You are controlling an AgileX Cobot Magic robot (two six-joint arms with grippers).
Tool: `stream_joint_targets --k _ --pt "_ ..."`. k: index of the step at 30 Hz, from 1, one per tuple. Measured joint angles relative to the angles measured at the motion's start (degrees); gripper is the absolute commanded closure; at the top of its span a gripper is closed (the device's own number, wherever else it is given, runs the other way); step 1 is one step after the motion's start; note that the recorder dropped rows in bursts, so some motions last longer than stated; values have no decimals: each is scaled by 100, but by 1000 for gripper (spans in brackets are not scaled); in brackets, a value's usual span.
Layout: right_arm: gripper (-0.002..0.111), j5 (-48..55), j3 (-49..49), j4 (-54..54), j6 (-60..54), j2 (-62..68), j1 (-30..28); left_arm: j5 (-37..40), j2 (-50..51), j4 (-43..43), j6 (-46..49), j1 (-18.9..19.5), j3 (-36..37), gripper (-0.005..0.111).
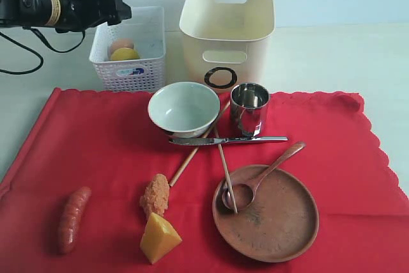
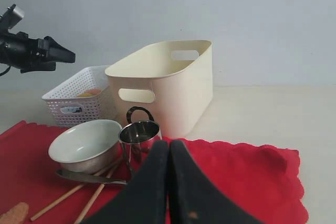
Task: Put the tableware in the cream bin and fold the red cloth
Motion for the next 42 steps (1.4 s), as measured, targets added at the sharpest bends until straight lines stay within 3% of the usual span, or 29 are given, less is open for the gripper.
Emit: stream_joint_targets --k 6,9,13,17,26,30,33,36,38,42 --pt "108 0 0 0 0 0 0 -584 -207 173 163 0 0 20" --pt "108 0 0 0 0 0 0 -866 -322 456 161 0 0 31" --pt "108 0 0 0 0 0 0 -1171 -519 826 -26 0 0 62" --pt "108 0 0 0 0 0 0 -1477 -734 1184 -326 0 0 105" --pt "108 0 0 0 0 0 0 -2323 -1109 1472 -479 -75 36 107" --pt "108 0 0 0 0 0 0 -2301 -1349 1501 -326 -463 151 107" --pt "108 0 0 0 0 0 0 -1983 -1648 1523 25 -909 221 107" --pt "108 0 0 0 0 0 0 -1117 -2028 1537 483 -1400 304 107" --pt "108 0 0 0 0 0 0 -310 -2299 1546 929 -1670 409 107" --pt "108 0 0 0 0 0 0 2249 -2750 1514 2204 -2166 772 107"
